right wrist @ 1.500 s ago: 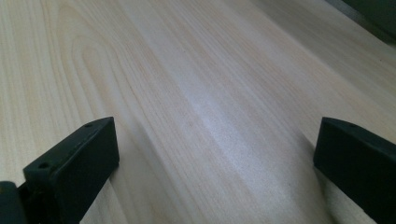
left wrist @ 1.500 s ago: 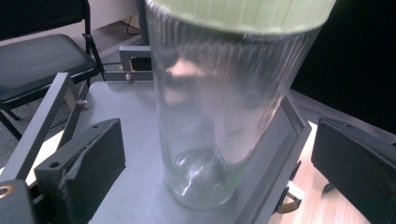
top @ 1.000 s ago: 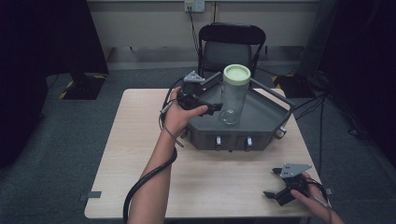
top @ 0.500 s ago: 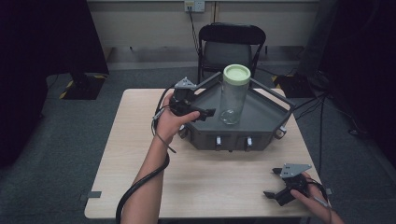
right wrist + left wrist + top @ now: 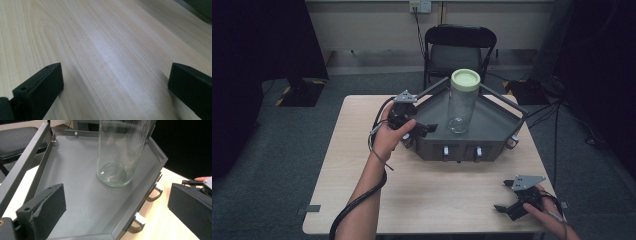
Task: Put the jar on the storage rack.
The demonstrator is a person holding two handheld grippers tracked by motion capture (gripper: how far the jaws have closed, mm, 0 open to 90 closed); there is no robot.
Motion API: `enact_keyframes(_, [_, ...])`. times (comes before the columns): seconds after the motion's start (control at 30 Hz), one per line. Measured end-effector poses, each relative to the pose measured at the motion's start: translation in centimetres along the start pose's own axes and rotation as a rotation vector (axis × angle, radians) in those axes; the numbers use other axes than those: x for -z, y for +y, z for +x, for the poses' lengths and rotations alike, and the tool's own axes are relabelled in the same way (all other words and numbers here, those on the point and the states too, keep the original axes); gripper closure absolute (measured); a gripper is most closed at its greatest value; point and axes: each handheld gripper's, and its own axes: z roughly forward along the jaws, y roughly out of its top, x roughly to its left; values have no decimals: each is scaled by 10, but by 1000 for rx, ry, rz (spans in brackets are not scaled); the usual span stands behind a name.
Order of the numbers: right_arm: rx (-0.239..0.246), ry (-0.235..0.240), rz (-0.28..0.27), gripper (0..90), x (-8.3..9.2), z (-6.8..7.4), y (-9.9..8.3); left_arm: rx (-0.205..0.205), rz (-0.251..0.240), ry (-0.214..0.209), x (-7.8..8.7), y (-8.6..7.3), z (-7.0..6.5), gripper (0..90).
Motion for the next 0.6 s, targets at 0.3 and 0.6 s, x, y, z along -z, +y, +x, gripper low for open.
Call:
enact_keyframes(0.3, [0, 0, 0, 0, 0, 0, 0, 6, -1, 5, 8, -17, 5, 9])
enact_keyframes(0.6, [0, 1, 1, 0, 0, 0, 0, 16, -9, 6, 18, -34, 10, 9])
